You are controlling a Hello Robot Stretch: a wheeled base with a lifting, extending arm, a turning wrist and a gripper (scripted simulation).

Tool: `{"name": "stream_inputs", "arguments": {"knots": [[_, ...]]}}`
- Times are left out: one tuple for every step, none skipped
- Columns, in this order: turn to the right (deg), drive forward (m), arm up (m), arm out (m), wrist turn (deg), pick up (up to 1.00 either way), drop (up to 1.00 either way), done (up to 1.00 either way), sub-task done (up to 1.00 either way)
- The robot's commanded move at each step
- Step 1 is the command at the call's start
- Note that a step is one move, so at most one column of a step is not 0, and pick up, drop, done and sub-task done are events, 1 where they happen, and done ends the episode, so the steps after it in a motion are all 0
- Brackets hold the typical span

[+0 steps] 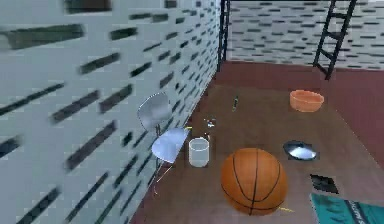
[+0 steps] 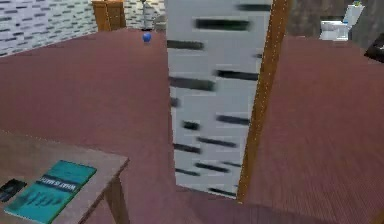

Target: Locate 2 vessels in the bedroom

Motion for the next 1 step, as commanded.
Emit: {"name": "stream_inputs", "arguments": {"knots": [[0.0,0.0,0.0,0.0,0.0,0.0,0.0,1.0,0.0]]}}
